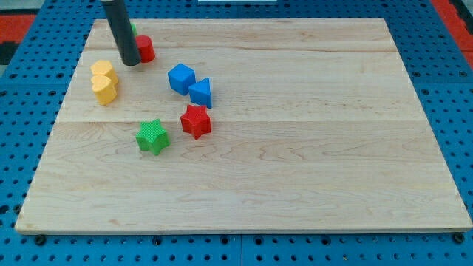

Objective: Move the red circle towards the top center

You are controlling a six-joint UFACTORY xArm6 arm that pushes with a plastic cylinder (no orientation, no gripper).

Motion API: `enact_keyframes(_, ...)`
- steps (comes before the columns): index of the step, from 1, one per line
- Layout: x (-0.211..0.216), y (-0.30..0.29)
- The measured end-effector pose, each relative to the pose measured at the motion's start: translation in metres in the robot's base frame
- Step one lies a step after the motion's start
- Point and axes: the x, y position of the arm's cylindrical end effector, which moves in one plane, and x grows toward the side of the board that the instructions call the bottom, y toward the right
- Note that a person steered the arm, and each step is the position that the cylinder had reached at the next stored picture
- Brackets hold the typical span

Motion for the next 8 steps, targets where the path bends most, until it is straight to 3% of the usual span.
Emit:
enact_keyframes(2, -0.017, -0.043)
enact_keyframes(3, -0.035, 0.008)
enact_keyframes(4, -0.026, 0.074)
enact_keyframes(8, -0.015, 0.104)
